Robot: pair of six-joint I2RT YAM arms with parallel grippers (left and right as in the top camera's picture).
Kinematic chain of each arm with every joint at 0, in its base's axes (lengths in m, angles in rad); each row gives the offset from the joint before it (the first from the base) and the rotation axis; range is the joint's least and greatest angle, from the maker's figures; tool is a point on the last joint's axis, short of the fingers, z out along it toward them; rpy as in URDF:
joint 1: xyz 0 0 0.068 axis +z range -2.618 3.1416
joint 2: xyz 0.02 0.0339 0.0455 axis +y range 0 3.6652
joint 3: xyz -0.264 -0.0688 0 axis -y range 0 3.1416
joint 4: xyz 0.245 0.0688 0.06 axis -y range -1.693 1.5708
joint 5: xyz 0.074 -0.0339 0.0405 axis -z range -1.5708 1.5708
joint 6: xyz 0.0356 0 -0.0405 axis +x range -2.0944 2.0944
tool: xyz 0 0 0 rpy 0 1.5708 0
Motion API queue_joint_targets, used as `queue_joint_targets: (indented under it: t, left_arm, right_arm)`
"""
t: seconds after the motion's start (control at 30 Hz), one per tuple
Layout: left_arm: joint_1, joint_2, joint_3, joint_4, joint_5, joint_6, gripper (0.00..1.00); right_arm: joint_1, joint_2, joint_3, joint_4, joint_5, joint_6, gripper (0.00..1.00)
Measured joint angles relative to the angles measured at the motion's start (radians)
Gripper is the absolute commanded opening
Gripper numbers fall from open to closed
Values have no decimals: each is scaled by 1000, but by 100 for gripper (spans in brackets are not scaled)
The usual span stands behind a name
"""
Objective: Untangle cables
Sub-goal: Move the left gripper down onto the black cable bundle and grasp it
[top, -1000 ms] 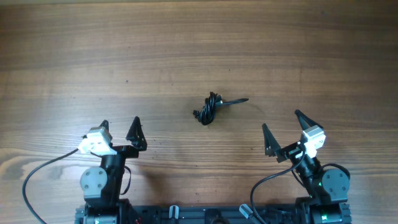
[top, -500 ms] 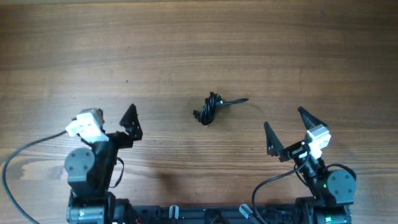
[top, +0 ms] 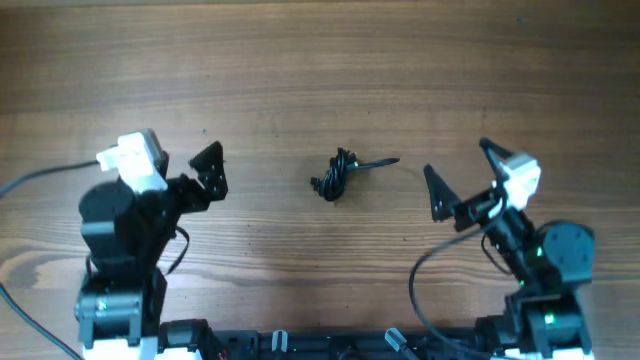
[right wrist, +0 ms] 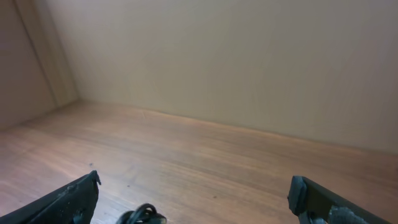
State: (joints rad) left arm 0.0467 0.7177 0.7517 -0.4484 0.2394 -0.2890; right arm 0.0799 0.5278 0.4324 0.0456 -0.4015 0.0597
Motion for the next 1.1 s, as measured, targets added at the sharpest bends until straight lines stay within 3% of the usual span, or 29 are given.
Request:
queue_joint_targets:
  t: [0.17,0.4,0.63,0.83,0.97,1.1]
  left_arm:
    - [0,150,163,-114,62,0,100]
    - [-14,408,407,-331,129,0,100]
    - [-152,612,551,-397,144,0,100]
    - [-355,788,555,-370,170,-8,100]
    - [-451,920,555,-320,179,-29,79]
    - [-498,1028,555,-243,182,-90,75]
  right_arm:
    - [0,194,167,-100,-70,1,100]
    - [0,443,476,-381,-124,0,100]
    - [0,686,828,-637,-181,-3,100]
    - [0,790,861,-635,-201,41,100]
    - [0,835,861,-636,-208,117,100]
    - [0,857,861,-637,-208,149,100]
